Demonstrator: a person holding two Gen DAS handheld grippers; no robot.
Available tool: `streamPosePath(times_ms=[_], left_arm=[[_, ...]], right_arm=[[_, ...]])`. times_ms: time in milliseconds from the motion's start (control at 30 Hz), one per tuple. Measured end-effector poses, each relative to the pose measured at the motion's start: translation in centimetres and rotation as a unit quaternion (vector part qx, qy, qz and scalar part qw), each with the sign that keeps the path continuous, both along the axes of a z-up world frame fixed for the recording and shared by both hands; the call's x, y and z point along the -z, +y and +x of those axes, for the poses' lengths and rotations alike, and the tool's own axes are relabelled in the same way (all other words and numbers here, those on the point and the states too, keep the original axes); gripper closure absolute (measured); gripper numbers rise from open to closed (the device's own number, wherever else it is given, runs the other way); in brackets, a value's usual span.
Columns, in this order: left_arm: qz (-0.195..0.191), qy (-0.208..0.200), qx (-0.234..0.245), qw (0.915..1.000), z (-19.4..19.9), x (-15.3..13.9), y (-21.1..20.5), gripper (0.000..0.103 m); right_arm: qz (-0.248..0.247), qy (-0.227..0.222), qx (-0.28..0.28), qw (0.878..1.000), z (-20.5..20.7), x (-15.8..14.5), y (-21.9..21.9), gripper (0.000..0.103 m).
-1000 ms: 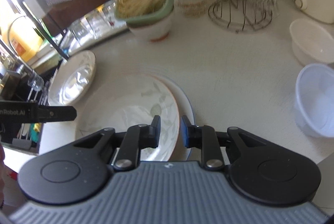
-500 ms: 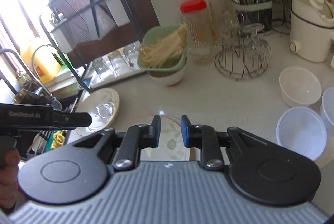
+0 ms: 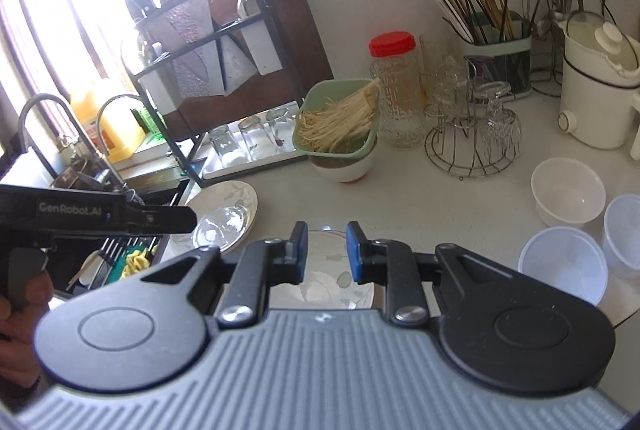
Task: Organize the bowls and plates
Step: 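Lower the leaf plate onto the rose plate and open both grippers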
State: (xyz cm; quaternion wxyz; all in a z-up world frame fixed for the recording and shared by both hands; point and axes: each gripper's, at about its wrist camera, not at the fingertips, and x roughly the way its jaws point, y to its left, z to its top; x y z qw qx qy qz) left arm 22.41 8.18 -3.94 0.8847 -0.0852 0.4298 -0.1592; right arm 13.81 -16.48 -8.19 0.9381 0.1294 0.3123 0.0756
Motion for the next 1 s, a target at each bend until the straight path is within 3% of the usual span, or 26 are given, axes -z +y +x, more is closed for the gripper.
streamPosePath(times_ms=[433,1000], left_arm=[[-0.003,-0.002,-0.033,0.9994,-2.9,0.8,-1.2,0.044],[0.034,0.03,-0.072,0.9964,-3.0,2.5,-1.5,0.044]], right_arm=[[-0.016,-0.003,-0.035,0.999,-2.6,0.1,-1.4,0.079],[-0.013,0.003,-0.071,0.997,-2.2,1.2,-1.8,0.078]])
